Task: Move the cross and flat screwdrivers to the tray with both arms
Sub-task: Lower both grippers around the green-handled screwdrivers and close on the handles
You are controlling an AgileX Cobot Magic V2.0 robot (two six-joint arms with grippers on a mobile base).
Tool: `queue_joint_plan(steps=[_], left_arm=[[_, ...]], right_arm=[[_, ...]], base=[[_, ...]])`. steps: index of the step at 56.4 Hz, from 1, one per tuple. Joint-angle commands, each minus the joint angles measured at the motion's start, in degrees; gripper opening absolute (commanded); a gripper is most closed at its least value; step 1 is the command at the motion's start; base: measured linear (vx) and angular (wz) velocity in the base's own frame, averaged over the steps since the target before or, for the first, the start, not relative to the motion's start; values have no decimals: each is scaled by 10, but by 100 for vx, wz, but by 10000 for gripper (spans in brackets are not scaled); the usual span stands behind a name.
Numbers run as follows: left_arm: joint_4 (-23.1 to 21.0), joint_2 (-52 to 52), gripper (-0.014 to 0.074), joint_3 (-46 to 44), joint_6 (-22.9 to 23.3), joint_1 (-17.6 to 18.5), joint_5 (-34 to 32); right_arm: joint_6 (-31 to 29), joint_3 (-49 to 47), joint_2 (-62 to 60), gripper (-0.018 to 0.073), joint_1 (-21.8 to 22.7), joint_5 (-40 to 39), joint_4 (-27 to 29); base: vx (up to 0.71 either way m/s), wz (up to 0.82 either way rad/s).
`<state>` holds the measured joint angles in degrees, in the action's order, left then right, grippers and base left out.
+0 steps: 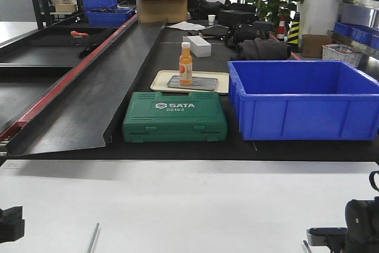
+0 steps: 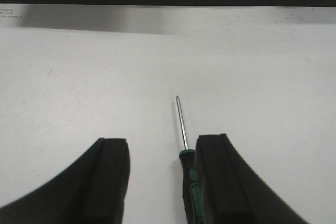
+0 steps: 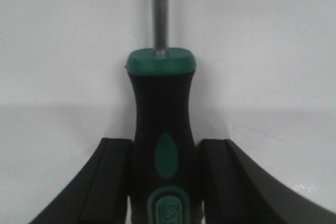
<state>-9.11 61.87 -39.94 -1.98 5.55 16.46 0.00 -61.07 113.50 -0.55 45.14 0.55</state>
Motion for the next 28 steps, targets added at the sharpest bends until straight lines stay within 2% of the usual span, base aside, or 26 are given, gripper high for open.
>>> queue_joint_plan(steps=[1,14,19,28], left_arm=[[-2,-6,430,-26,16,3,-18],[-2,21,430,-113,20,2,117],[-2,64,430,-166,20,2,175],[-2,165,430,-245,31,3,228]], right_arm=[[-6,-1,4,-15,1,-11,33],[-6,-1,4,-11,1,-19,33],[-6,-1,4,-11,1,-22,34],[-6,-1,4,-11,1,-32,33]], base=[[0,0],[0,0],[0,0],[0,0]])
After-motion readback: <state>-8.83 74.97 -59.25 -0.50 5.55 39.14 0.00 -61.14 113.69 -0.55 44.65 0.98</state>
